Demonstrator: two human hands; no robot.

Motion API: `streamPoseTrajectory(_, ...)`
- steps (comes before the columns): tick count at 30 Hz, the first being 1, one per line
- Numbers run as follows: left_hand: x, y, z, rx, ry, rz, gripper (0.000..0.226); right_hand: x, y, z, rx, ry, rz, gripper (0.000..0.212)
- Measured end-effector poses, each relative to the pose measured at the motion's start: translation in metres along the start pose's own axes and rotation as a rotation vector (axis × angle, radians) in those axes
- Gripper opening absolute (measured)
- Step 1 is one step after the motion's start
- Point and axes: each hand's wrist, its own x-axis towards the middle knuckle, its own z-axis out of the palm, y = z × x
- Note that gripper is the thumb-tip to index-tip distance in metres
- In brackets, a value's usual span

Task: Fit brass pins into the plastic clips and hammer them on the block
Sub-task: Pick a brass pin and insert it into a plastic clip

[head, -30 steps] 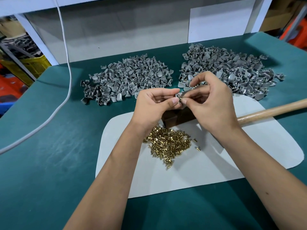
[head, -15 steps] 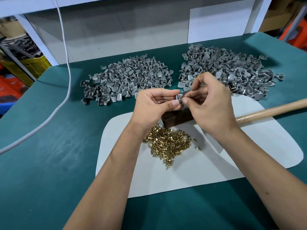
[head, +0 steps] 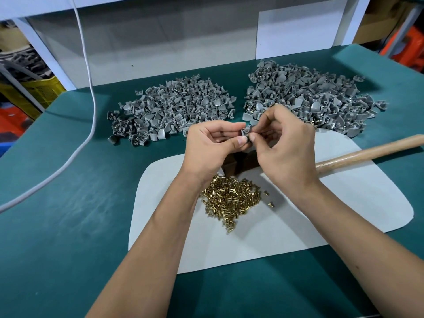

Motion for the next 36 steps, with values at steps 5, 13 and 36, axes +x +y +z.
streamPoseTrajectory(5,0.0,0.002,-0.007,-0.074,-0.024,-0.051,0.029,0.005,0.002,-0.007,0.043,-0.072,-0.057,0.019)
streamPoseTrajectory(13,-0.002,0.008,-0.01,-0.137,-0.047,-0.117,0.034,0.007,0.002,-0.012,-0.034,-0.104,-0.173,0.014)
streamPoseTrajectory(36,-0.004,-0.004,0.017,0.208,0.157,0.095,0.023,0.01,0.001,-0.008,-0.079,-0.063,-0.075,0.007)
